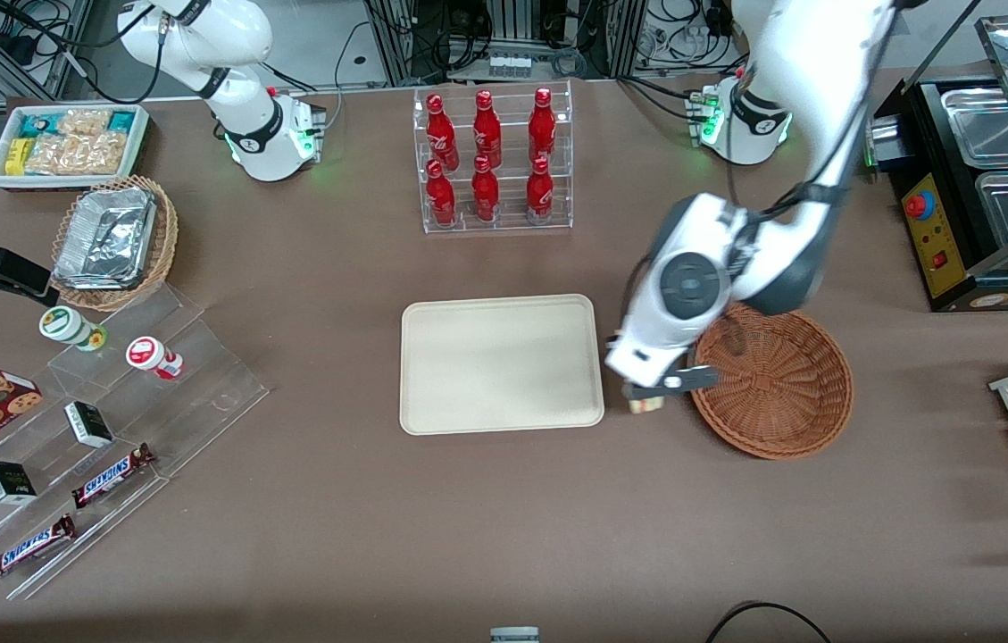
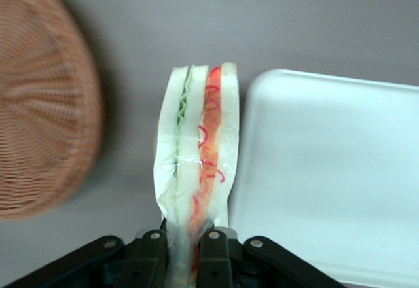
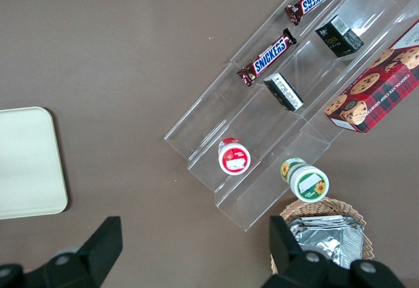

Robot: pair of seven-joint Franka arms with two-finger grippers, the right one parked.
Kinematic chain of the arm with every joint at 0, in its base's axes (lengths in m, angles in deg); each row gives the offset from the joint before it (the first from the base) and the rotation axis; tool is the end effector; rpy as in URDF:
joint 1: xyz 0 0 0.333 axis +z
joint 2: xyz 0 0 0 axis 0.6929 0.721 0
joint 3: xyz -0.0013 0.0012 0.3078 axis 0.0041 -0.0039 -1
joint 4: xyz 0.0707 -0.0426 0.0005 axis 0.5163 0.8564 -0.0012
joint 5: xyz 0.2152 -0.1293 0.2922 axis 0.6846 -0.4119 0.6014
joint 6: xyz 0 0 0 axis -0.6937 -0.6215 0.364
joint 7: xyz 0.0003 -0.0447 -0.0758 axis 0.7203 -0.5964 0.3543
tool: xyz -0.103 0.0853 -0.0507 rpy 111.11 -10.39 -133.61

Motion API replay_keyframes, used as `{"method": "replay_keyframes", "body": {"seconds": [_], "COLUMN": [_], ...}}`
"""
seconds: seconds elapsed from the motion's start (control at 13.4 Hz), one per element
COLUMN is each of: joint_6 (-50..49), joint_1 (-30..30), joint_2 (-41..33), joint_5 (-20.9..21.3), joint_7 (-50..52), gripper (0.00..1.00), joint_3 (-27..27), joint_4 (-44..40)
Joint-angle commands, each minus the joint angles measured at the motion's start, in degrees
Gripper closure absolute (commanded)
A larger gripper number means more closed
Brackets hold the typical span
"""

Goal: Place sandwich from basket to tray
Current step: 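Lift the sandwich and carry it over the cream tray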

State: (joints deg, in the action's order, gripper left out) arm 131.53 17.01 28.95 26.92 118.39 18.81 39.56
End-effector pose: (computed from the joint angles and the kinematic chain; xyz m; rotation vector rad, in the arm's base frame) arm 0.5502 -0.3489 0.2851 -3.0891 -0.2127 0.2163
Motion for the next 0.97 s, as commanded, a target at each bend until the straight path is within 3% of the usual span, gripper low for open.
{"method": "replay_keyframes", "body": {"seconds": [0.0, 0.45, 0.82, 0.89], "joint_6": [-1.7, -1.35, -0.03, 0.58], "joint_1": [-5.48, -13.31, -15.07, -15.07], "joint_2": [8.53, 21.02, 23.23, 23.49], "joint_5": [-1.22, -1.4, -1.4, -1.4], "joint_7": [3.04, 11.22, 16.5, 16.86], "gripper": [1.0, 1.0, 1.0, 0.73], "joint_3": [-0.84, -0.84, -0.84, -0.84], "joint_4": [-10.88, -25.03, -26.37, -26.29]}}
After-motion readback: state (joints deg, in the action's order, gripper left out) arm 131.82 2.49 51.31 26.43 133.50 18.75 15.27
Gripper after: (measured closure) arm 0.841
